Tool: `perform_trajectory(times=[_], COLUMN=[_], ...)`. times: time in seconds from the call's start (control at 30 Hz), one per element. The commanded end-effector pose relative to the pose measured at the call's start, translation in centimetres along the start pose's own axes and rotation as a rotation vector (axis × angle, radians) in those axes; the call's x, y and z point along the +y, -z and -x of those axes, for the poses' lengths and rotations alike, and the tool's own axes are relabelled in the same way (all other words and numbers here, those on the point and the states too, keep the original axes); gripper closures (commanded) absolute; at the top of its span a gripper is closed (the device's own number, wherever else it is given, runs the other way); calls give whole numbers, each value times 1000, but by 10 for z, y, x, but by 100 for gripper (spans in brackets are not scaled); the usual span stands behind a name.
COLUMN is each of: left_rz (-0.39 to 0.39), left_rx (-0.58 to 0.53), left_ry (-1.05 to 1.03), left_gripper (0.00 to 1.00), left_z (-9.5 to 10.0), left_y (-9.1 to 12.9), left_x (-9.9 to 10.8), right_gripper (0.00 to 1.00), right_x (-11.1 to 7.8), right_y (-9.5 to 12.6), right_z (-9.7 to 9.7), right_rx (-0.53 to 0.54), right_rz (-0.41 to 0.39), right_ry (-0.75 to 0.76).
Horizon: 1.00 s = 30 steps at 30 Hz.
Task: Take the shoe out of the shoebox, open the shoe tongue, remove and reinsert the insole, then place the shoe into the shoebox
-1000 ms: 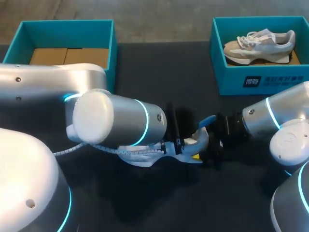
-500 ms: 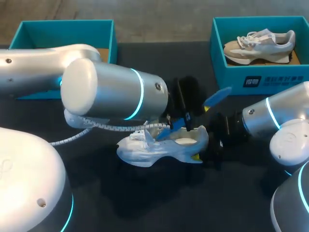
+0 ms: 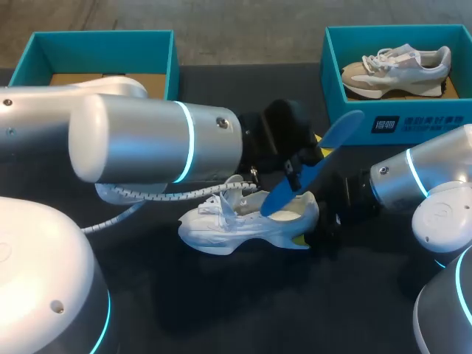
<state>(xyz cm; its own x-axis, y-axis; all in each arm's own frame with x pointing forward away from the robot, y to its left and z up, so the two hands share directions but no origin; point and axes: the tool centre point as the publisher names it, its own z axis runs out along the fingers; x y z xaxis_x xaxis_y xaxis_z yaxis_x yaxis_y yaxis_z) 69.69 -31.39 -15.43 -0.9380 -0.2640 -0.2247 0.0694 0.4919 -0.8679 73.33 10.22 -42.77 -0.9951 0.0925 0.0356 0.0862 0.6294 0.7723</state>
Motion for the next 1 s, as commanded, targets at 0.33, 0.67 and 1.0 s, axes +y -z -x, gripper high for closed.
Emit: perform_trajectory(times=[0.33,0.67,1.0], left_rz=[-14,-14,-60], left_rx=[28,28,23], left_ry=[-1,-1,115], left_gripper=[100,100,100], left_z=[5,5,12], left_y=[1,1,6], left_x=[5,5,-2], right_gripper=[100,100,100], right_x=[-1,-1,-1], right_y=[-4,-4,-4], right_z=[-1,-1,-1], right_rx=[0,0,0], right_rz=[-6,-6,-6], right_ry=[-1,-1,-1])
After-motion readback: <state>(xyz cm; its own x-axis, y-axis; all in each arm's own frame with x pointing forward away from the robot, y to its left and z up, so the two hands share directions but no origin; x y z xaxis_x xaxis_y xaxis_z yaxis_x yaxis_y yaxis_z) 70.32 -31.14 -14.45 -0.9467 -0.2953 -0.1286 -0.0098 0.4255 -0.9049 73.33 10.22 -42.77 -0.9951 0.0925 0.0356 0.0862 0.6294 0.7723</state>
